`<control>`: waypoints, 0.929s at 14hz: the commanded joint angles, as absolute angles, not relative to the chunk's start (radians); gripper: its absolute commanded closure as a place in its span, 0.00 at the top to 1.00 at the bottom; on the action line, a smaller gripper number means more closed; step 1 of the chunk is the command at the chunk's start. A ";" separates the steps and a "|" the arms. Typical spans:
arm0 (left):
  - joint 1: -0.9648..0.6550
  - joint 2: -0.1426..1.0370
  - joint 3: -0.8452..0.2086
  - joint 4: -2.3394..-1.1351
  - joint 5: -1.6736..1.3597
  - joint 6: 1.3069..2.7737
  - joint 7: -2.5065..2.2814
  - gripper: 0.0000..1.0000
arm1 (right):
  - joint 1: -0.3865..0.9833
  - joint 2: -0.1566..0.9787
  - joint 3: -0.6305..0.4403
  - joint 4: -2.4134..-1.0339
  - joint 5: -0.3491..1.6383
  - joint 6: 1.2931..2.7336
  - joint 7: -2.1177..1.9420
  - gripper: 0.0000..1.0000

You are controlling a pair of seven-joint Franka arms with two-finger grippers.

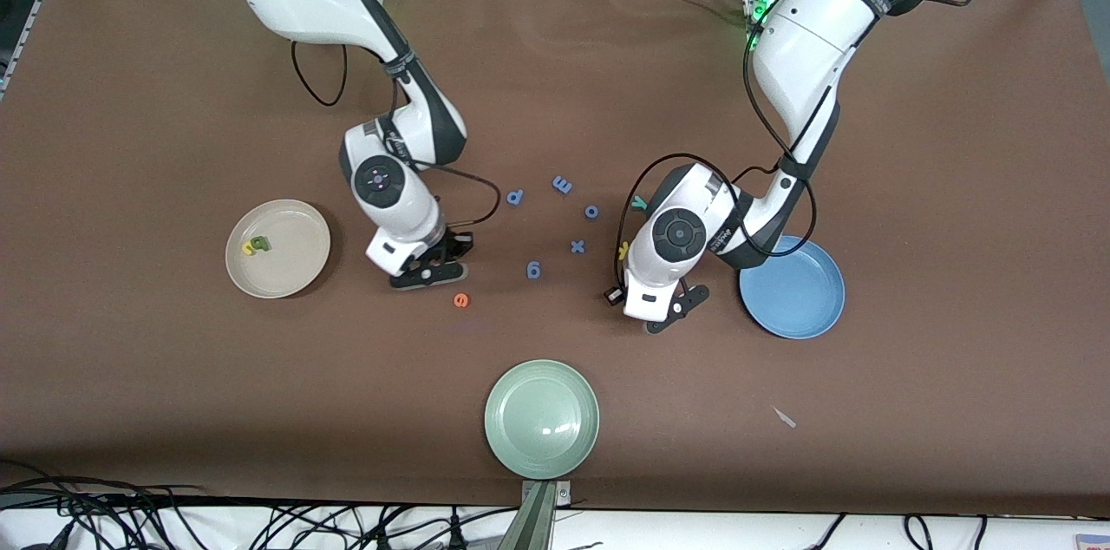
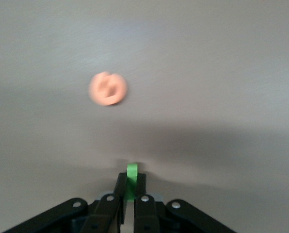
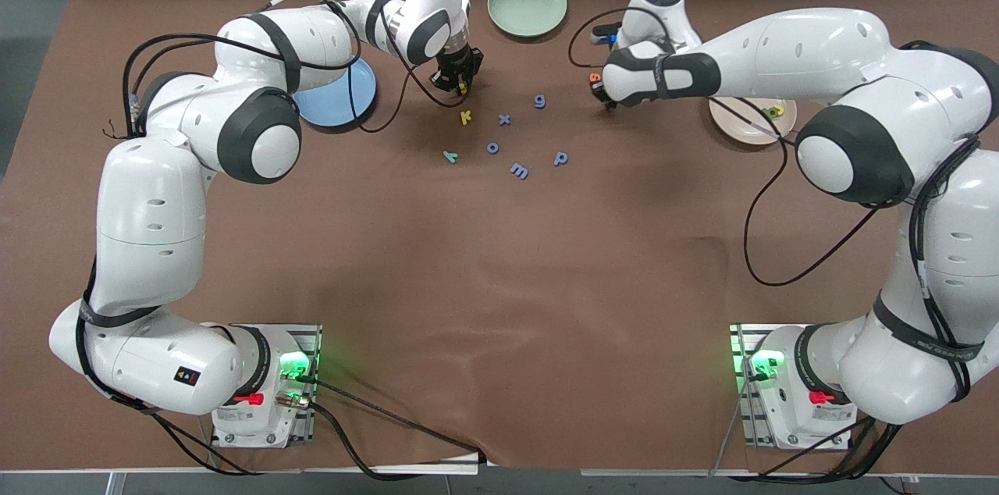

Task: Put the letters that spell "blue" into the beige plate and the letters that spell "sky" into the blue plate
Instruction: 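Drop the l in the white plate while the left gripper drops 2 in blue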

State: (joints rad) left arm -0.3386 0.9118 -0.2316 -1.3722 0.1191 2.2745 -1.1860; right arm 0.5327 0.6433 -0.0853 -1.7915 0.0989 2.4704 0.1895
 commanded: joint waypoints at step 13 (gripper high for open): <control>-0.028 0.736 -0.233 -1.552 0.221 2.077 -0.646 0.10 | 0.500 0.584 -0.457 -1.801 0.109 2.121 -0.132 0.81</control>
State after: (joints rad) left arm -0.0505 0.7729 -0.2167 -1.4536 0.1823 2.0084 -0.6676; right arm 0.5116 0.5847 -0.4539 -1.7960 0.1000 2.1281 -0.1209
